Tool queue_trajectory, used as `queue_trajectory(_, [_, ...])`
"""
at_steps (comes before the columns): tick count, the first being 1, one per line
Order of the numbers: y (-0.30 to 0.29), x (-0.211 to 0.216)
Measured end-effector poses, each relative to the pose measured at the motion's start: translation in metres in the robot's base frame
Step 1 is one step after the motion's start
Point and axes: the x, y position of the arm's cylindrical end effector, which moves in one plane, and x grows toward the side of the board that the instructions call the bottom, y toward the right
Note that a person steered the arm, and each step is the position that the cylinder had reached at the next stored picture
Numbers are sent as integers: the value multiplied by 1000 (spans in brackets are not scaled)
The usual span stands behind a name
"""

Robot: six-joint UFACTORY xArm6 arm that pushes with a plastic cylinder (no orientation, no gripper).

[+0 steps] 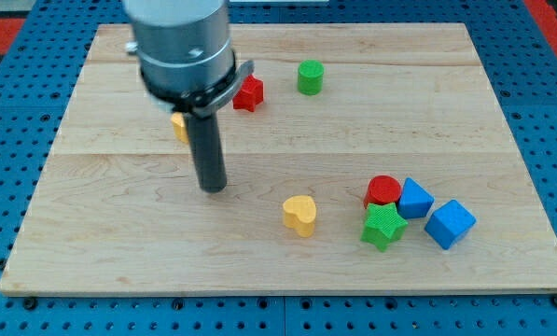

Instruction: Move the yellow heart close to the green star

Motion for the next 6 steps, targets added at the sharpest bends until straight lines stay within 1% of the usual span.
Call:
queue_trajectory(1, [73,19])
queue_trajectory(2, [59,19])
queue_trajectory(3, [46,44])
queue_trajectory(4, [72,50])
queue_trajectory(5, [132,22])
queue_trajectory(6, [64,27])
